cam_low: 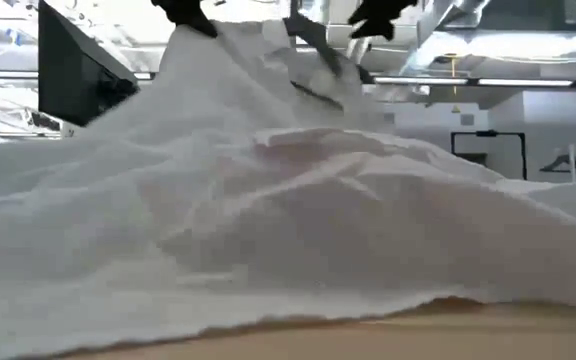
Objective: Hang clothes
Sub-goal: Hang the white polo shirt on the hanger rack
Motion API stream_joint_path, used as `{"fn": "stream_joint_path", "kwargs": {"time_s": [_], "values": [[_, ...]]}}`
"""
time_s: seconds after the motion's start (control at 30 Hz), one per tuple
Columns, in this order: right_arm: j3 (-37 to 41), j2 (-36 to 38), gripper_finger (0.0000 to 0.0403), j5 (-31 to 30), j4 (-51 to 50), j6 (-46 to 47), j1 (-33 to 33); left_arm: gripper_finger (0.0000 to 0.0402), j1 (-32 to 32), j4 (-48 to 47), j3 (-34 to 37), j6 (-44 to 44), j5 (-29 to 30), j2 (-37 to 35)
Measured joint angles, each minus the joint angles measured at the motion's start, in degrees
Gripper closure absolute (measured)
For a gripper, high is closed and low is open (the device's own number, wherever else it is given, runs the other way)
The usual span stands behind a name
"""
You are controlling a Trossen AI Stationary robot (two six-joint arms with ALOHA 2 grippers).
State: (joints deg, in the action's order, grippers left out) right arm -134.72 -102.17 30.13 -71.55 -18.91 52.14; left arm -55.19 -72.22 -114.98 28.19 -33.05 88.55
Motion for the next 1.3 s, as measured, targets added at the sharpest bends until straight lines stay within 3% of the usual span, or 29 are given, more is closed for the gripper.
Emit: {"fn": "stream_joint_path", "kwargs": {"time_s": [0.33, 0.57, 0.8, 0.97, 1.1, 1.3], "values": [[5.16, -1.19, 0.0204, 0.59, -5.64, -3.57, 3.71, 0.0372, -0.45, 1.19, 0.0, 0.89, -1.45, -0.02], [10.14, -1.23, 0.0213, 10.06, -4.8, -4.99, 5.46, 0.0372, -1.56, 7.77, 0.07, -2.39, -7.46, -2.8], [10.78, -1.18, 0.023, 14.45, -3.12, -7.03, 5.83, 0.0372, -3.82, 12.18, 0.04, -6.51, -10.32, -5.87], [10.78, -1.18, 0.0232, 13.73, -4.38, -8.79, 5.24, 0.0372, -5.58, 17.31, 0.02, -10.19, -13.72, -8.52], [11.79, -1.16, 0.0233, 7.71, -4.96, -10.68, 5.26, 0.0372, -5.69, 18.87, 0.02, -11.62, -14.89, -9.5], [17.07, -1.16, 0.0233, 7.64, -4.23, -13.98, 4.01, 0.0373, -5.67, 19.18, 0.02, -12.22, -14.87, -9.46]]}}
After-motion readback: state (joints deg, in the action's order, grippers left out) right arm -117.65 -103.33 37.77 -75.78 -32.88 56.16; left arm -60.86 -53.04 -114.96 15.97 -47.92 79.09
